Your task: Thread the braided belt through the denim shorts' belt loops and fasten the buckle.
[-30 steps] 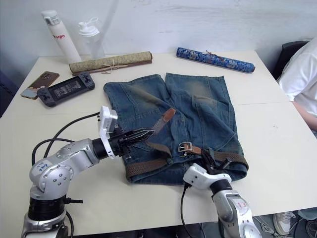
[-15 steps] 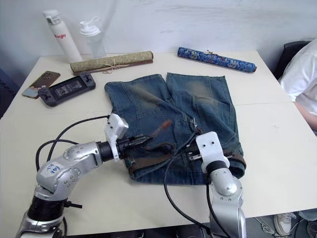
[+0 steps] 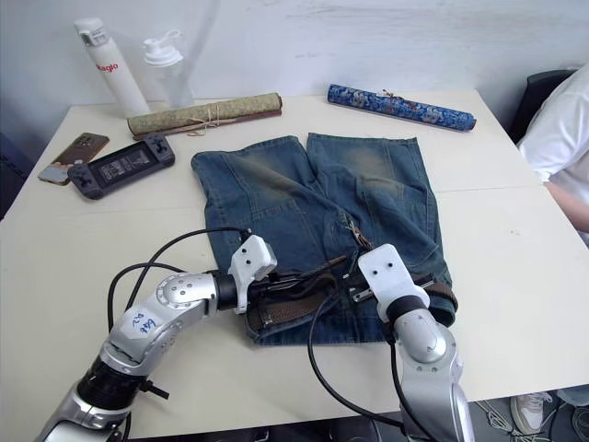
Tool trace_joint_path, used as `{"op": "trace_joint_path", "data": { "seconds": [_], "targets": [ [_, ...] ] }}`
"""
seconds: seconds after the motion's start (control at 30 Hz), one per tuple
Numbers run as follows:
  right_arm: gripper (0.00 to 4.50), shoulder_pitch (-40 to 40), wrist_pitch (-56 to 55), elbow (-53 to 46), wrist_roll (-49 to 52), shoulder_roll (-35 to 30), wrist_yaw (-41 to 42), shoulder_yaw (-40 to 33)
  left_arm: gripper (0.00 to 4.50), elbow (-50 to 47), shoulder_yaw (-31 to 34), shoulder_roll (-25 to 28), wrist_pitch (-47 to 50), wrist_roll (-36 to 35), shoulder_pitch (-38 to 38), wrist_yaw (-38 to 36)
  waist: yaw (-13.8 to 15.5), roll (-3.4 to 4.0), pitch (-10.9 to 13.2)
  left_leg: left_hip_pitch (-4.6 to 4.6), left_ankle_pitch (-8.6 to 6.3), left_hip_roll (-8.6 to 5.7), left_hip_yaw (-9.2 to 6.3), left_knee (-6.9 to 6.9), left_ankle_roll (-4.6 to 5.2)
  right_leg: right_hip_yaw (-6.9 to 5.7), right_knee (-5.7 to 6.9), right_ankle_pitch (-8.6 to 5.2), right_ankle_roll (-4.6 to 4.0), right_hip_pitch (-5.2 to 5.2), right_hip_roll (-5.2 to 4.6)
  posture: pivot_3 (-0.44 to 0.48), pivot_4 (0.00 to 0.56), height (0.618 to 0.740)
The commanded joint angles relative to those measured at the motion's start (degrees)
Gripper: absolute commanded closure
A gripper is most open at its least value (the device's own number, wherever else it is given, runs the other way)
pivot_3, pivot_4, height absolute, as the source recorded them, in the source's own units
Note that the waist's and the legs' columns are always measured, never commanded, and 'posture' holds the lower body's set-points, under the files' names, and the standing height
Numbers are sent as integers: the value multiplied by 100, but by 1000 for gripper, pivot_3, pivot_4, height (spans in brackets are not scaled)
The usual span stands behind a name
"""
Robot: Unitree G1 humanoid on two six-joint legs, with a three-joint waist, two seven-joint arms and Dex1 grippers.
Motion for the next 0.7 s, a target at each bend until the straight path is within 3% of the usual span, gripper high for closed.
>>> {"op": "trace_joint_path", "data": {
  "seconds": [0.03, 0.27, 0.6, 0.7],
  "targets": [
    [4479, -127, -230, -350, 75, -215, 44, 171, 4500, 36, -108, -191, -115, 124, -172, -71, 3, 0, 0, 0, 0, 0, 0, 0, 0, 0, 0, 0, 0, 0, 0, 0, 150, 737],
    [4479, 13, -157, -334, 117, -470, 96, 406, 4500, 157, -129, -500, -98, 224, -264, -77, 13, 0, 0, 0, 1, 0, 0, 2, 1, -1, 0, 0, 0, 1, 1, 0, 150, 737],
    [4479, 555, 886, -450, 1347, 989, -172, -849, 4500, 54, 193, -263, -67, 261, -101, -167, 11, 0, 0, 0, 1, 4, -4, -1, 1, -2, 3, 0, 0, 3, 1, 0, 150, 737],
    [4479, 926, -19, -250, 927, -48, -97, -163, 4500, -31, 324, -181, -22, 238, -13, -200, -2, 3, 1, 0, 0, 3, -4, -5, 1, -2, -1, 0, 0, 3, 0, 0, 150, 737]
  ]
}}
